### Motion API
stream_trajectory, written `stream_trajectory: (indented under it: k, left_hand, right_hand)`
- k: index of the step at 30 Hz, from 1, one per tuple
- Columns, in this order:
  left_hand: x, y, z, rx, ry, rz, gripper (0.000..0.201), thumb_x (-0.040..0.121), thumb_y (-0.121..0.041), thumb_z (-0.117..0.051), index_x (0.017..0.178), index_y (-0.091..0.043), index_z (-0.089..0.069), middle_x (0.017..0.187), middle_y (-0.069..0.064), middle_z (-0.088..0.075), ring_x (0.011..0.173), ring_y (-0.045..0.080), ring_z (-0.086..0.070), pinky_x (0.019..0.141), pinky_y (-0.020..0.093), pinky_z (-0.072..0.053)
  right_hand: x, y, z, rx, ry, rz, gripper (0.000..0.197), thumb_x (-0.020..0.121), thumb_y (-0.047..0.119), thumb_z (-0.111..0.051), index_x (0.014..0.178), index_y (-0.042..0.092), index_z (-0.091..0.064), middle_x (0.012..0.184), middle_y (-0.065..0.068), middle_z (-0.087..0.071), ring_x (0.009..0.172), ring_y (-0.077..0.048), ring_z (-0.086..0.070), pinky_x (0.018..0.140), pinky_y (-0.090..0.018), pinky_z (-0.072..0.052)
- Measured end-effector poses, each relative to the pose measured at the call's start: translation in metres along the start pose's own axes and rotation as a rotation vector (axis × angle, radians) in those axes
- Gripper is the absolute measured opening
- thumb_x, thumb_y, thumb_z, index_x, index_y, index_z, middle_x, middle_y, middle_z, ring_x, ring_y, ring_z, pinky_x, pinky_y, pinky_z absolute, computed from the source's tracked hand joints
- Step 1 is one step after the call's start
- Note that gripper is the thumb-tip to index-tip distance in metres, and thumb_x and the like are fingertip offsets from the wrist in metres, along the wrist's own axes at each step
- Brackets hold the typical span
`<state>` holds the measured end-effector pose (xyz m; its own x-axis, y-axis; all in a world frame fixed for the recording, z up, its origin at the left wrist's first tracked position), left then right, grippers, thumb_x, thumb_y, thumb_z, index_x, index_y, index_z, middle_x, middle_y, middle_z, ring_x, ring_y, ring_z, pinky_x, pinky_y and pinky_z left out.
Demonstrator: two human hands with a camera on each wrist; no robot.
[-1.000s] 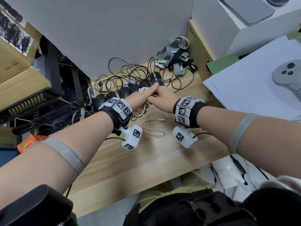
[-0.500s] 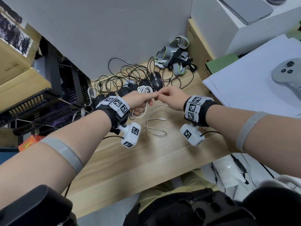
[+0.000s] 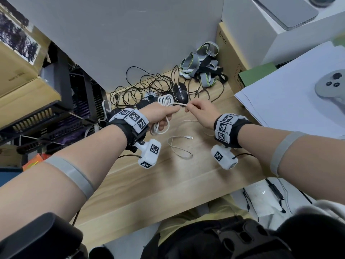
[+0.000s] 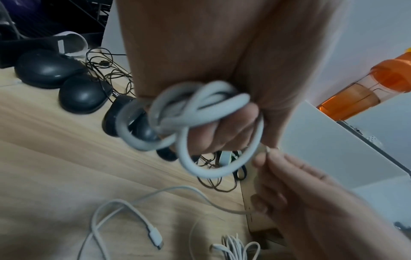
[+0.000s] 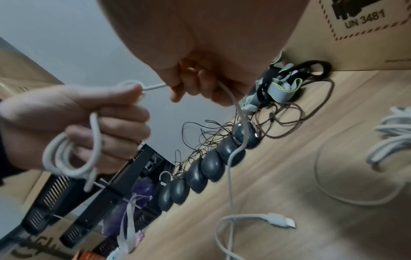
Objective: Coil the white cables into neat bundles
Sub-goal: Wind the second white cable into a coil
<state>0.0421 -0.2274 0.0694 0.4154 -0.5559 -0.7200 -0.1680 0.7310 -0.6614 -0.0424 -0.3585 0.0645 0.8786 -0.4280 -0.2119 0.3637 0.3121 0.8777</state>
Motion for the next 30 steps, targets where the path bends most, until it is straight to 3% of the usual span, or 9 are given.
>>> stream_trajectory:
  k: [5, 7, 10, 14, 19, 23, 25, 27, 30]
  left_hand:
    - [-0.004, 0.004, -0.013, -0.160, 0.053, 0.026, 0.024, 0.100, -0.029, -0.063, 0.095, -0.008, -0.050, 0.053, 0.005, -0.057, 0.063, 0.030, -0.068, 0.056, 0.034, -0.058]
    - [-0.008, 0.002, -0.017, -0.137, 0.069, 0.057, 0.041, 0.101, -0.043, -0.057, 0.071, -0.019, -0.042, 0.045, -0.003, -0.036, 0.040, 0.015, -0.044, 0.041, 0.022, -0.040]
    - [-0.014, -0.001, -0.016, -0.005, 0.021, 0.096, 0.061, 0.090, -0.074, -0.050, 0.058, -0.028, -0.025, 0.052, -0.005, -0.020, 0.042, 0.013, -0.016, 0.047, 0.023, -0.012]
    - [-0.015, -0.005, -0.018, -0.011, -0.023, 0.075, 0.068, 0.078, -0.090, -0.041, 0.056, -0.029, -0.022, 0.053, -0.004, -0.018, 0.045, 0.014, -0.015, 0.055, 0.030, -0.009]
    - [-0.005, -0.013, -0.004, -0.200, -0.200, -0.001, 0.068, 0.089, -0.083, -0.027, 0.052, -0.025, -0.024, 0.048, -0.002, -0.021, 0.038, 0.016, -0.018, 0.044, 0.020, -0.016]
    - [-0.011, -0.018, 0.012, -0.227, -0.414, -0.031, 0.067, 0.092, -0.074, -0.033, 0.052, -0.021, -0.034, 0.043, -0.001, -0.032, 0.035, 0.016, -0.025, 0.044, 0.019, -0.022]
    - [-0.013, -0.017, 0.025, -0.155, -0.522, -0.036, 0.076, 0.085, -0.079, -0.031, 0.066, -0.010, -0.057, 0.056, 0.011, -0.054, 0.044, 0.022, -0.043, 0.051, 0.026, -0.037]
    - [-0.014, -0.016, 0.035, -0.061, -0.616, -0.035, 0.088, 0.081, -0.083, -0.031, 0.105, -0.006, -0.066, 0.087, 0.016, -0.068, 0.070, 0.029, -0.060, 0.070, 0.033, -0.048]
    - [-0.013, -0.017, 0.032, -0.070, -0.625, -0.082, 0.057, 0.097, -0.067, -0.040, 0.088, -0.012, -0.056, 0.081, 0.011, -0.068, 0.070, 0.024, -0.065, 0.063, 0.027, -0.053]
  right_hand:
    - [0.012, 0.029, 0.015, 0.040, -0.159, 0.121, 0.023, 0.096, 0.024, -0.049, 0.083, 0.017, -0.067, 0.068, 0.011, -0.056, 0.065, -0.002, -0.049, 0.063, -0.020, -0.038]
    - [0.017, 0.028, 0.020, 0.072, -0.201, 0.109, 0.022, 0.094, 0.026, -0.050, 0.078, 0.023, -0.064, 0.062, 0.013, -0.052, 0.060, -0.001, -0.046, 0.062, -0.022, -0.037]
    - [0.016, 0.034, 0.018, 0.025, -0.153, 0.136, 0.023, 0.094, 0.026, -0.050, 0.074, 0.027, -0.062, 0.058, 0.012, -0.052, 0.058, -0.004, -0.046, 0.061, -0.027, -0.040]
    - [0.010, 0.040, 0.004, -0.064, -0.045, 0.161, 0.025, 0.095, 0.023, -0.049, 0.072, 0.026, -0.058, 0.060, 0.011, -0.051, 0.059, -0.004, -0.044, 0.061, -0.027, -0.039]
    - [0.004, 0.034, -0.018, -0.065, -0.005, 0.099, 0.022, 0.095, 0.022, -0.046, 0.092, 0.009, -0.063, 0.070, 0.005, -0.057, 0.068, -0.015, -0.052, 0.070, -0.035, -0.045]
    - [-0.017, 0.028, -0.046, -0.060, 0.152, 0.022, 0.027, 0.088, 0.011, -0.042, 0.111, 0.014, -0.057, 0.083, -0.009, -0.068, 0.079, -0.027, -0.063, 0.076, -0.044, -0.053]
    - [-0.031, 0.028, -0.059, -0.108, 0.232, 0.032, 0.031, 0.092, 0.010, -0.041, 0.121, 0.014, -0.054, 0.091, -0.005, -0.068, 0.083, -0.023, -0.062, 0.077, -0.037, -0.051]
    - [-0.043, 0.035, -0.072, -0.208, 0.294, 0.112, 0.031, 0.095, 0.011, -0.041, 0.124, 0.009, -0.052, 0.098, -0.004, -0.065, 0.089, -0.021, -0.060, 0.079, -0.031, -0.047]
    - [-0.053, 0.038, -0.096, -0.377, 0.408, 0.185, 0.031, 0.094, 0.012, -0.045, 0.124, 0.009, -0.052, 0.110, -0.014, -0.066, 0.099, -0.032, -0.061, 0.084, -0.041, -0.050]
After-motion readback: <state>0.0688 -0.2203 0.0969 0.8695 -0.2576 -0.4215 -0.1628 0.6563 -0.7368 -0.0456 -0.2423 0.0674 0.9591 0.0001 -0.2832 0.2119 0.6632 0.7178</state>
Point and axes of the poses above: each hand's wrist, its own x-axis towards the middle knuckle, its own z-axis out of the back of the hand, y = z × x, the point moved 9 cm from there along x, towards the middle knuckle
